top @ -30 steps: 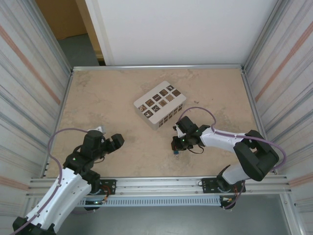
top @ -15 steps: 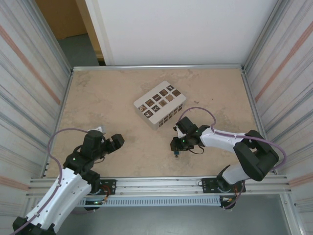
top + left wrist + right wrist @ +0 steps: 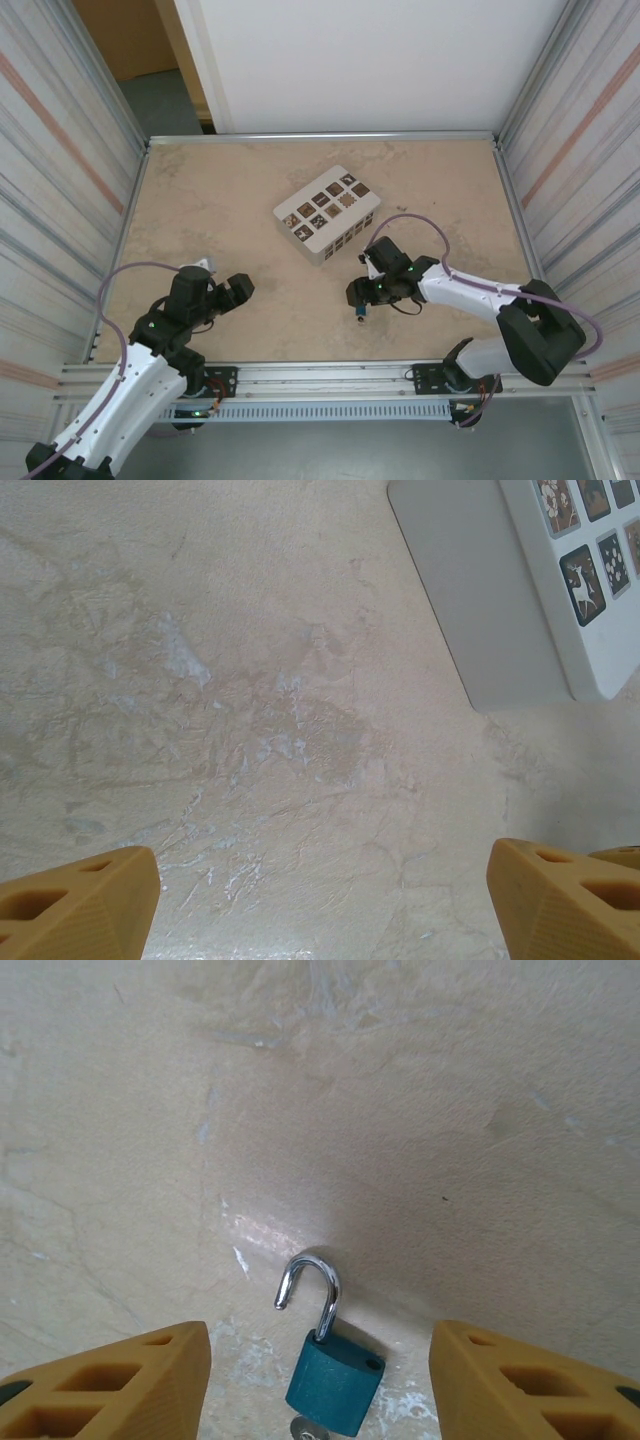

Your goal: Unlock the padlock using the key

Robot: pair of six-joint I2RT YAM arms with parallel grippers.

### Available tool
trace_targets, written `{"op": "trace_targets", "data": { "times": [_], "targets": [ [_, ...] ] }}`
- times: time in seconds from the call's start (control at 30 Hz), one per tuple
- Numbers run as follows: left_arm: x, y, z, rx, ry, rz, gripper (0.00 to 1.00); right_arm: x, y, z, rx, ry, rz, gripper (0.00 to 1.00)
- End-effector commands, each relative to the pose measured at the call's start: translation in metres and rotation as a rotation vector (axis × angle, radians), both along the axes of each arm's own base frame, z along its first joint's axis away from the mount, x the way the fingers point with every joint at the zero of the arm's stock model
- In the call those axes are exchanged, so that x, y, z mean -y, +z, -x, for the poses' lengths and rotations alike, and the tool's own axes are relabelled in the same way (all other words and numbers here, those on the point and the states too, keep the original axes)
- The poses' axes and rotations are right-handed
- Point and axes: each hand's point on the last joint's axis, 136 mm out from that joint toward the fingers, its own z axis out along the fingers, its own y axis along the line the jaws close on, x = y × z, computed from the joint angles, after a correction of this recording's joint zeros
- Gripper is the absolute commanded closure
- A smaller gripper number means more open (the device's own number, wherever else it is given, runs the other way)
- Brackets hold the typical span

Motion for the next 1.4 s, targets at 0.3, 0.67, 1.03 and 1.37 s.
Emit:
{"op": "trace_targets", "data": {
  "times": [0.3, 0.67, 1.03, 1.37],
  "targets": [
    [-0.006, 0.017, -0.007, 0.032, 0.024, -0.013, 0.11, 0.029, 0.034, -0.01, 0.181, -0.062, 0.053, 0.11],
    [-0.008, 0.045, -0.029, 0.081, 0.042, -0.046, 0.02, 0.068, 0.087, -0.033, 0.4, -0.201, 0.035, 0.01],
    [-0.038, 0.068, -0.055, 0.133, 0.138, -0.137, 0.01, 0.139, 0.123, -0.052, 0.591, -0.432, 0.067, 0.01],
    [-0.094, 0.075, -0.078, 0.193, 0.32, -0.237, 0.01, 0.178, 0.119, -0.071, 0.612, -0.548, 0.062, 0.01]
  ]
}}
